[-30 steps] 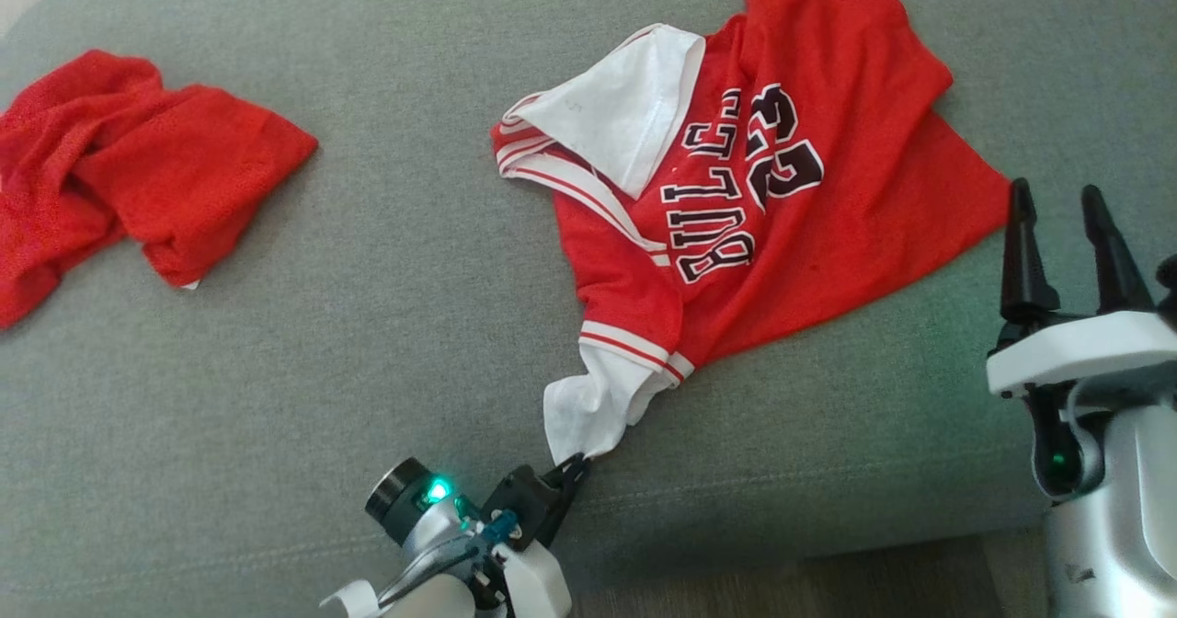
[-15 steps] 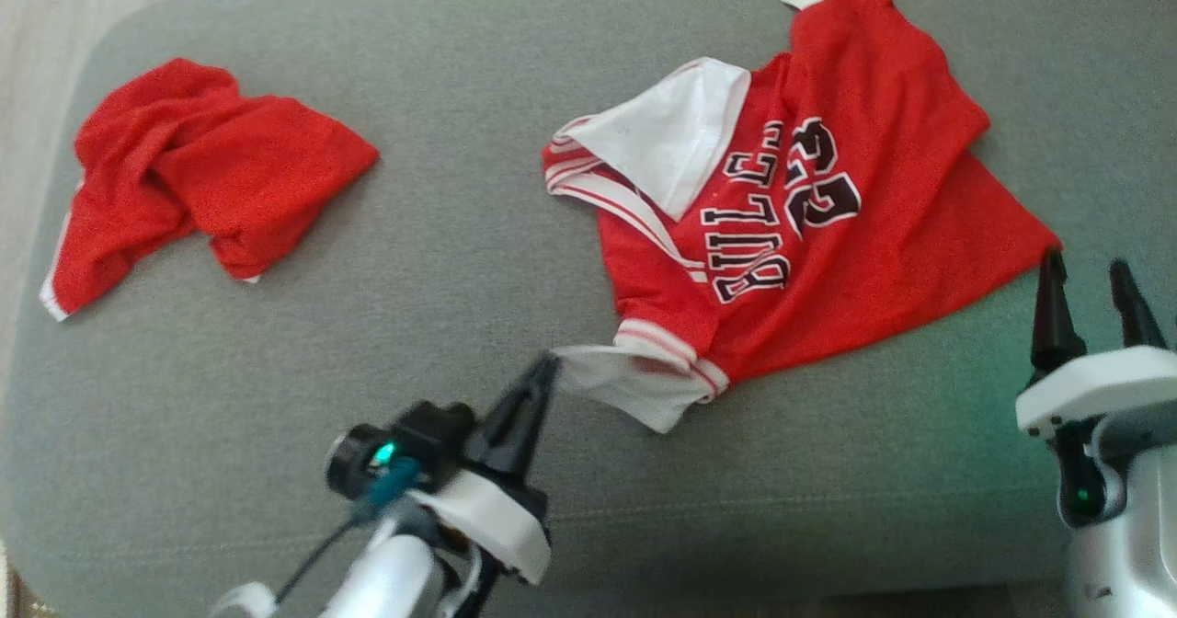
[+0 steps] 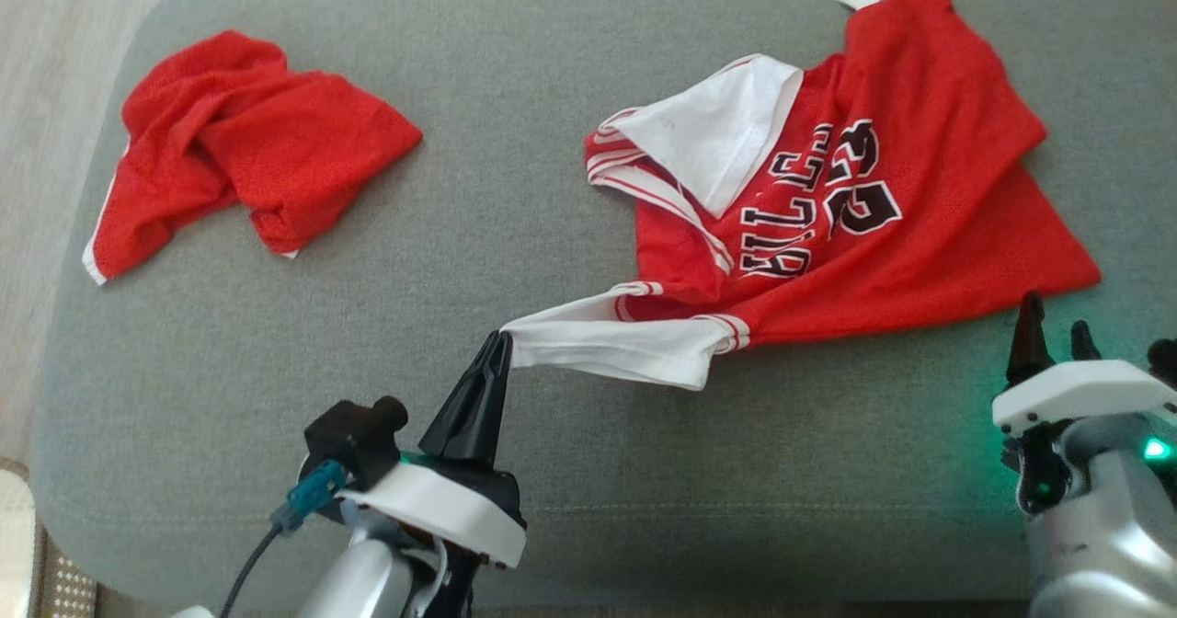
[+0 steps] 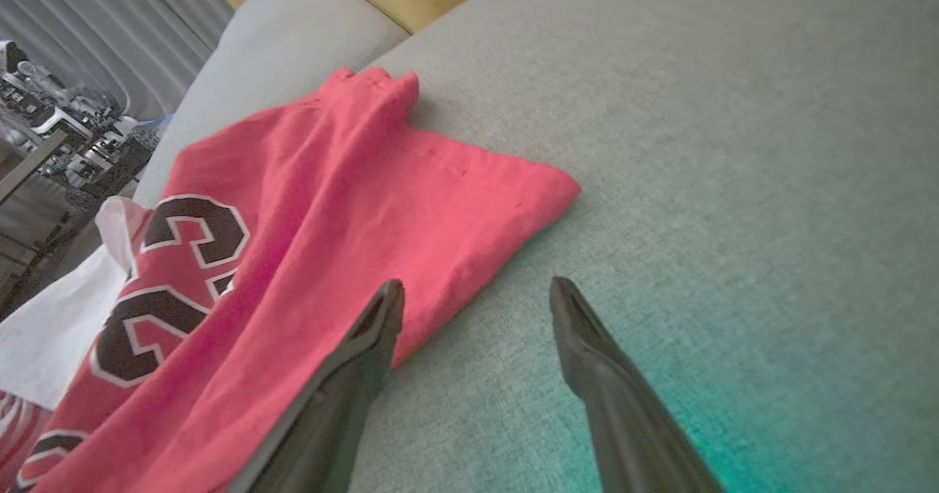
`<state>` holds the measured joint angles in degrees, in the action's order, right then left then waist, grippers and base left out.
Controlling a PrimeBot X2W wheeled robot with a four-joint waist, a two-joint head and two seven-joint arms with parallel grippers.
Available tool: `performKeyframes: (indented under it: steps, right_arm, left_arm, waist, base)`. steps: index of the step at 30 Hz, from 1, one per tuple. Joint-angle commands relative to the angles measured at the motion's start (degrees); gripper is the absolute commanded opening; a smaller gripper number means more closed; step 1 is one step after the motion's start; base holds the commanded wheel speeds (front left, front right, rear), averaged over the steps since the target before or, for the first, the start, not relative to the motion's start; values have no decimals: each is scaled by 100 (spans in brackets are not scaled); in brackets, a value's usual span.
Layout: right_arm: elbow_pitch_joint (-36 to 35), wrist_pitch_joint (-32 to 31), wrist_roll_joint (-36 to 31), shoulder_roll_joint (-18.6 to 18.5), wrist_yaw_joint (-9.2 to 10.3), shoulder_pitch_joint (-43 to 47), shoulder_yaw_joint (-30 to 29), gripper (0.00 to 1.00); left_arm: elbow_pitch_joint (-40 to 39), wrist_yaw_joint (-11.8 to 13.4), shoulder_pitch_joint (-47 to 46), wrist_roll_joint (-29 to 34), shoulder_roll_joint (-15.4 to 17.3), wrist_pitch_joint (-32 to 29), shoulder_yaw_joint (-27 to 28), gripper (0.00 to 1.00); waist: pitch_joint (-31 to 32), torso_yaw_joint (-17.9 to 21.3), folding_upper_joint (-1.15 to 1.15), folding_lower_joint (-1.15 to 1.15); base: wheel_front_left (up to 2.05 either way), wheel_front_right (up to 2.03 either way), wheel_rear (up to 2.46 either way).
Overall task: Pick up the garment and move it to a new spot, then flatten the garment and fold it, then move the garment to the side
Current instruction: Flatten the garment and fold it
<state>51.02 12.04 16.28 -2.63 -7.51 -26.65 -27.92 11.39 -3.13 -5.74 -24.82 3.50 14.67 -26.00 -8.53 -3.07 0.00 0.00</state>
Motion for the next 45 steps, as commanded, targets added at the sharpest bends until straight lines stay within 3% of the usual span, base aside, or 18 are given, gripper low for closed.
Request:
performKeyframes:
  steps: [1, 5, 11, 24, 26, 34, 37, 41, 45]
  right_arm:
    - [33, 117, -103, -25, 2, -279, 26, 100]
    - [549, 258, -708, -25, 2, -652, -727, 100]
    - [740, 293, -1577, -25, 2, -1043, -1689, 100]
    - [1210, 295, -2317, -25, 2, -1352, -2283, 100]
    - [1243, 296, -2394, -25, 2, -1361, -2333, 0]
    - [496, 296, -3013, -25, 2, -1286, -1811, 0]
    - [318, 296, -2953, -25, 2, -1407, -1130, 0]
    - [16, 260, -2602, -25, 2, -1586, -55, 0]
    - [-804, -143, -2195, -25, 2, -1754, 815, 0]
  left_arm:
    - [-177, -30, -228, -19, -5, 18, 181, 0]
    - [-163, 20, -289, -76, -12, 21, 250, 0]
    - [-139, 141, -419, -119, -31, 28, 352, 0]
    - [-177, 141, -543, -174, -53, 32, 379, 0]
    - [-170, 146, -537, -191, -55, 32, 415, 0]
    - [-350, 146, -470, -564, -60, 32, 618, 0]
    - [-567, 202, -479, -1550, -61, -33, 622, 0]
    - [-979, 380, -726, -2095, -61, -232, 651, 0]
    - [-1497, 614, -1046, -2404, -61, -470, 793, 0]
  waist:
    - [-72, -46, 0, 0]
    - [-201, -147, 0, 0]
    - [-332, -314, 0, 0]
    - [-424, -417, 0, 0]
    - [-381, -398, 0, 0]
    - [-29, -161, 0, 0]
    - [206, -38, 0, 0]
    - [594, 154, 0, 0]
    - [959, 346, 0, 0]
  base:
    - [0, 0, 0]
    - [0, 0, 0]
    - [0, 0, 0]
    - [0, 0, 0]
    - [0, 0, 0]
    - [0, 0, 0]
    - [0, 0, 0]
    - [0, 0, 0]
    - [0, 0, 0]
